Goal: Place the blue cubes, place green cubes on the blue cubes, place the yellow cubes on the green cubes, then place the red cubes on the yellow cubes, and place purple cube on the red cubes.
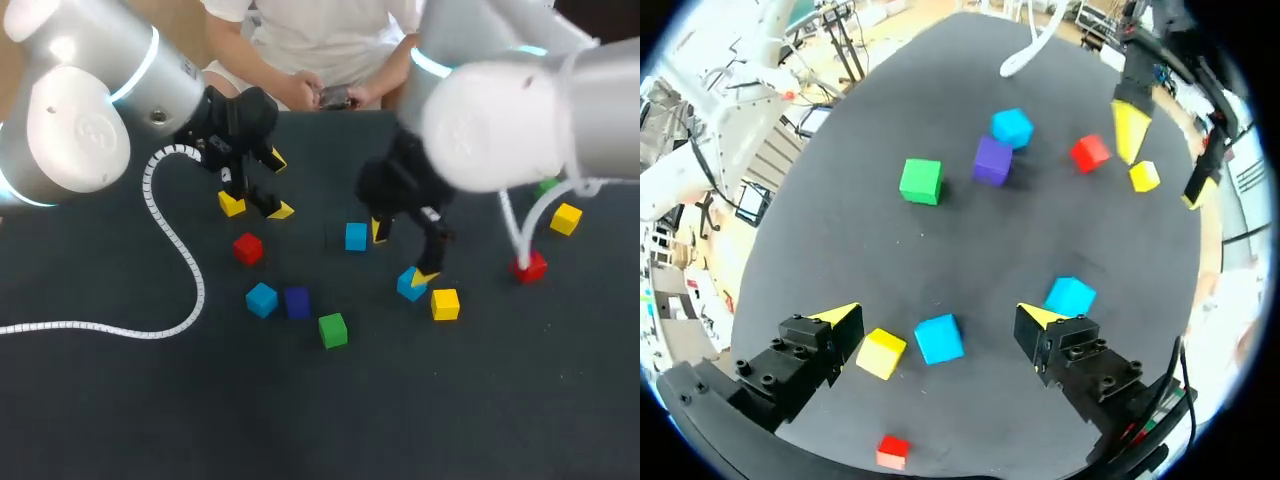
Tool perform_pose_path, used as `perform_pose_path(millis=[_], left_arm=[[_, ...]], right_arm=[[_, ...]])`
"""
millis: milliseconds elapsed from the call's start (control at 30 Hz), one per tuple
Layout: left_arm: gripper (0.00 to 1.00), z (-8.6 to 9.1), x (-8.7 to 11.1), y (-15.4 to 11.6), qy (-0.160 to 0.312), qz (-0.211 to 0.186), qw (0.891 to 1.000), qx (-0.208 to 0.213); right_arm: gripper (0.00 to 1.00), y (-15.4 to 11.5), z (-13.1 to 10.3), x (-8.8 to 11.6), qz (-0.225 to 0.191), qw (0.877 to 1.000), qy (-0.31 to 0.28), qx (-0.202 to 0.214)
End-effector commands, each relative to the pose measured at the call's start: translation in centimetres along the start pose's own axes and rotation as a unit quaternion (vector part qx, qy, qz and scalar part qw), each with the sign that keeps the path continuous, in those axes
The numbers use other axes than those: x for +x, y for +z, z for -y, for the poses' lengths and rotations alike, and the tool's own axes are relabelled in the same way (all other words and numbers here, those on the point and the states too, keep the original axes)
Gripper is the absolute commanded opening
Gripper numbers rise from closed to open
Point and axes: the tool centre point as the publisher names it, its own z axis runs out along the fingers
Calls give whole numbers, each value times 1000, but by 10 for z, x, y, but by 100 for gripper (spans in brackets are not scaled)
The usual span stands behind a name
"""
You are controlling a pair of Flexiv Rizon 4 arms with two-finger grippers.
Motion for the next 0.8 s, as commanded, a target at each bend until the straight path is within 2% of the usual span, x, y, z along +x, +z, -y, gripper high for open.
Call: perform_pose_path(millis=[33, 233, 500, 800], left_arm=[[100, -1, 1, 0, 1, 0, 1000, 1], [100, -1, 1, 0, 1, 0, 1000, 1], [100, -1, 1, 0, 1, 0, 1000, 1], [100, -1, 1, 0, 1, 0, 1000, 1]], right_arm=[[100, 11, -8, 9, -2, 1000, 11, 8], [100, 14, -18, 22, -10, 1000, 10, 18], [100, 20, -22, 22, -18, 999, -39, 30], [100, 28, -13, 26, 9, 998, -49, 45]])
